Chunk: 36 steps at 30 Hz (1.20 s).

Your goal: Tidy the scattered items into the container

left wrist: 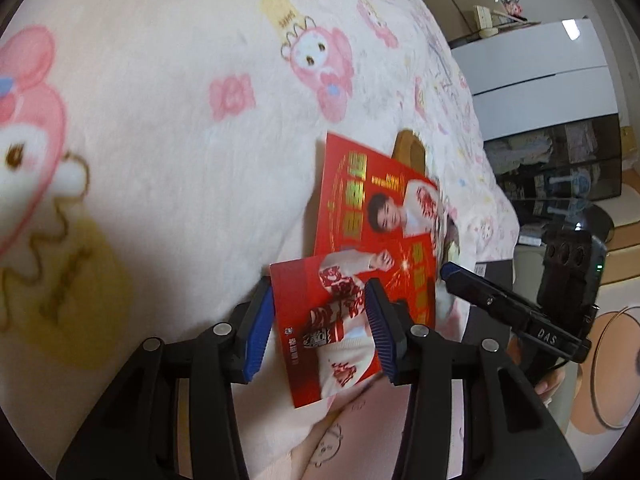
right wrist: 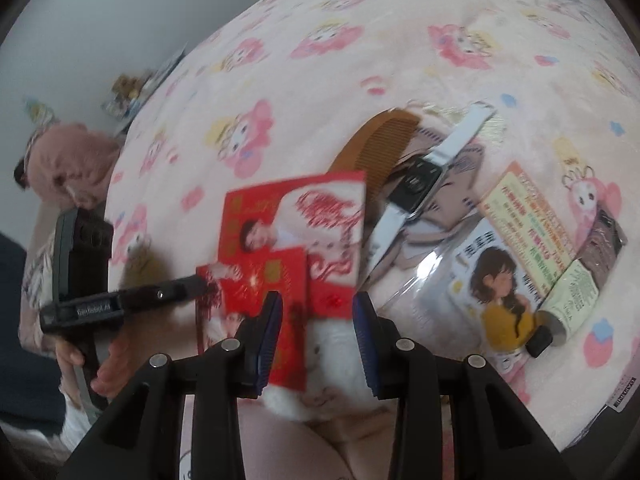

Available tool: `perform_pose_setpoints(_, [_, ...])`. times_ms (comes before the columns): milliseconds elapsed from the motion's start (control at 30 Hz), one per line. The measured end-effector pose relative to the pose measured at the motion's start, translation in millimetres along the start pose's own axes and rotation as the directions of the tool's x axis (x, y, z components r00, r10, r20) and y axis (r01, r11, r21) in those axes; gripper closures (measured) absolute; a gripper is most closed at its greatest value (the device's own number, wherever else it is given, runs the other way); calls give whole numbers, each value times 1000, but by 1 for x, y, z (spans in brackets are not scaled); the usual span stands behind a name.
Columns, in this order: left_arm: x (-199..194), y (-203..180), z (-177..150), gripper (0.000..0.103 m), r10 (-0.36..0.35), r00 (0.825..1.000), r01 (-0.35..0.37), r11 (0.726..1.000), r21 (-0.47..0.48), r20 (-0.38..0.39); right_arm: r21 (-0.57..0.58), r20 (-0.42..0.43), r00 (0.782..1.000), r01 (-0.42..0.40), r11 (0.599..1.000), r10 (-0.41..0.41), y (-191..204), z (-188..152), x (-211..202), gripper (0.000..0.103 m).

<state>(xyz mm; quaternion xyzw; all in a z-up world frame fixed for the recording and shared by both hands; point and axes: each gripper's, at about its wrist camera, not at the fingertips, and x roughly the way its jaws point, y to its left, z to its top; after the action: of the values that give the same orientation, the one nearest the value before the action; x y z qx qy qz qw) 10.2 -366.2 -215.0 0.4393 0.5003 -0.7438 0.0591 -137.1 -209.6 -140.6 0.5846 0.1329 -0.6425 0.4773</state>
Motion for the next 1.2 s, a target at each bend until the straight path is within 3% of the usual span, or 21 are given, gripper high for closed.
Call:
perform_pose_setpoints(100, [1, -7, 0, 57, -5, 1000, 5, 1000, 0, -4, -46, -53, 998, 19, 999, -21, 15, -5, 8, 70])
perform_pose_setpoints(200, [-4, -19, 10, 56, 19, 999, -20, 1000, 22, 45, -50, -41, 999, 22, 999, -24, 23, -3, 11, 69])
perform_pose_setpoints(400, [1, -35, 41, 56, -23, 995, 17, 998, 54, 99, 33, 105, 993, 44, 998, -47, 14, 19, -12, 69])
perform_pose_setpoints(467, [5, -33, 50, 55, 26, 992, -32, 998, 45, 120, 88, 147, 988, 24, 996, -37, 2, 27, -16, 69])
perform_pose_setpoints(533, [6, -27, 56, 55, 87, 988, -91, 996, 25, 126, 152, 133, 991, 8, 988, -28, -15, 31, -9, 69])
perform_pose_setpoints(700, [5, -12, 49, 51, 58, 994, -59, 998, 7, 92, 158, 59, 998, 3, 987, -13, -21, 24, 16, 69])
perform_pose_setpoints(933, [11, -17, 38, 53, 49, 996, -52, 998, 35, 69, 137, 40, 999, -16, 990, 11, -11, 18, 30, 71])
perform_pose_setpoints(1067, [-14, -47, 34, 55, -21, 995, 10, 993, 115, 96, 118, 91, 995, 18, 993, -29, -2, 7, 2, 74])
perform_pose_setpoints(1200, [-34, -98, 19, 55, -119, 990, 99, 970, 220, 79, 156, 206, 977, 14, 988, -46, -2, -21, -60, 74])
